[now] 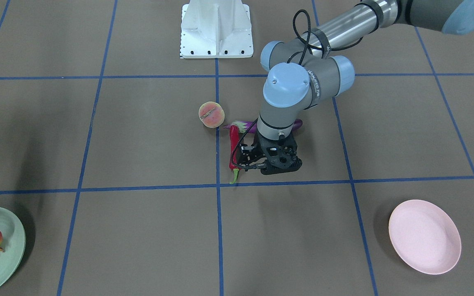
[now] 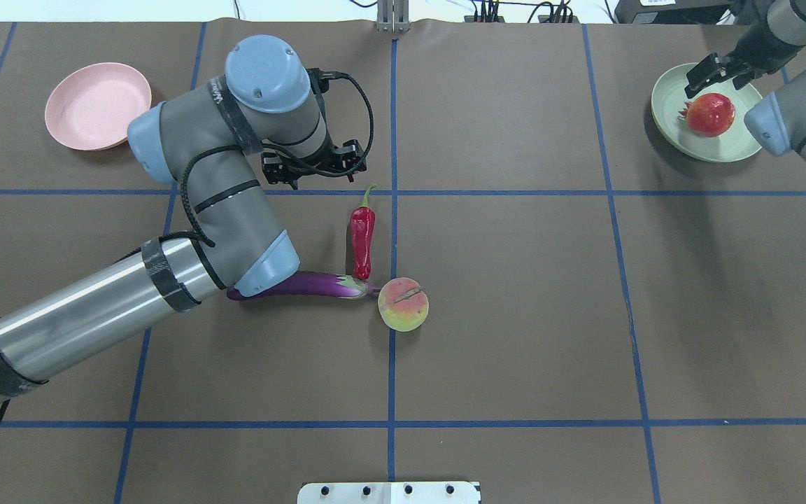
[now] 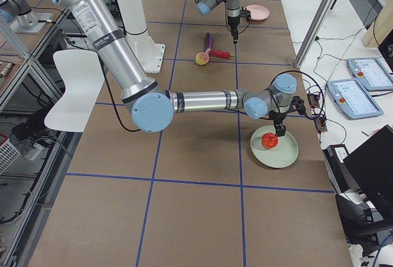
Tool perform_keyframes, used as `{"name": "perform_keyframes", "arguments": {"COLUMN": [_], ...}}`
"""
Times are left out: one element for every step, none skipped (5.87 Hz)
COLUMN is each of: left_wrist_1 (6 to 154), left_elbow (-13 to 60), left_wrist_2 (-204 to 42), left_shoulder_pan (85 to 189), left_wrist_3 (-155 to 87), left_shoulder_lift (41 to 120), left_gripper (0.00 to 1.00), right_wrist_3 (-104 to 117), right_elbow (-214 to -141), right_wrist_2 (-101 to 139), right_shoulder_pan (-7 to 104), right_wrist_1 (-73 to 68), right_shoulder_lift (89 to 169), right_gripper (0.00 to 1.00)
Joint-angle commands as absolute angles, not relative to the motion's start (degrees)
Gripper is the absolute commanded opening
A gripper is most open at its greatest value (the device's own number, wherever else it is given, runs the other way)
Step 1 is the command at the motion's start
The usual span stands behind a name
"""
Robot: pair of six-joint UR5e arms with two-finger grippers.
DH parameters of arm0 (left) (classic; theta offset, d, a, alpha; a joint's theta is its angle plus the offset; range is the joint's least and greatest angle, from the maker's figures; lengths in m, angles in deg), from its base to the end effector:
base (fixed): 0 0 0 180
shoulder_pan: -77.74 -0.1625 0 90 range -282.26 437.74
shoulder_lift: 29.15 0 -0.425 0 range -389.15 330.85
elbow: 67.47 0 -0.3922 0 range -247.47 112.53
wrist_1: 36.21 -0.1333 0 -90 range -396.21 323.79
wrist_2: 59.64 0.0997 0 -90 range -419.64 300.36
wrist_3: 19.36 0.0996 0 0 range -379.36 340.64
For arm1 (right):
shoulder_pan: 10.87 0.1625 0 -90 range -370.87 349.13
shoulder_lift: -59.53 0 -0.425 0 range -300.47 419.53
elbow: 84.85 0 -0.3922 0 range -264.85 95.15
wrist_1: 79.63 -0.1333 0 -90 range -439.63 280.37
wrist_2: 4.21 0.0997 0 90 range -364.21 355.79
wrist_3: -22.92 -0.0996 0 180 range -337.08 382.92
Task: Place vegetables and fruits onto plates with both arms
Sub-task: 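Reach the left gripper down to the red chili pepper and grasp it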
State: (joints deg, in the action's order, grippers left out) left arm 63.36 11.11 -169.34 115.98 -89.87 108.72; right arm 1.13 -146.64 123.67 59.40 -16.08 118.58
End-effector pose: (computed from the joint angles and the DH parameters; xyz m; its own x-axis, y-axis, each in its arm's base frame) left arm 0.5410 -0.5533 0.2080 0.6450 -0.1084 -0.7564 0.1878 0.9820 0.0194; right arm -0.1805 -0.7169 0.5282 0.7054 -0.2041 0.6788 0.0354 0.9666 0.2539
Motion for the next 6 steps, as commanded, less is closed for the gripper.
{"name": "perform_keyframes", "arguments": {"left_wrist_1": [63.89,63.98,64.07,64.07,63.9,63.81], "left_elbow": [10.66,9.36,7.26,6.98,6.97,6.97], "left_wrist_2": [-168.98,-168.98,-169.15,-169.24,-169.24,-169.33], "left_shoulder_pan": [111.86,110.88,110.61,110.61,110.61,110.61], "left_wrist_3": [-90.29,-90.2,-88.98,-88.45,-88.44,-88.44], "left_shoulder_lift": [109.54,110.07,111.12,110.95,110.95,110.95], "left_gripper": [0.99,0.89,0.8,0.71,0.7,0.69], "right_wrist_3": [1.12,1.12,1.12,1.12,1.12,1.21], "right_elbow": [-146.64,-146.64,-146.55,-146.55,-146.55,-146.55], "right_wrist_2": [123.67,123.76,123.76,123.76,123.76,123.76], "right_shoulder_pan": [59.36,59.27,59.27,59.27,59.27,59.27], "right_wrist_1": [-16.08,-16.08,-16.08,-16.08,-16.08,-16.08], "right_shoulder_lift": [118.68,118.68,118.68,118.68,118.68,118.68], "right_gripper": [1.0,1.0,1.0,1.0,1.0,1.0]}}
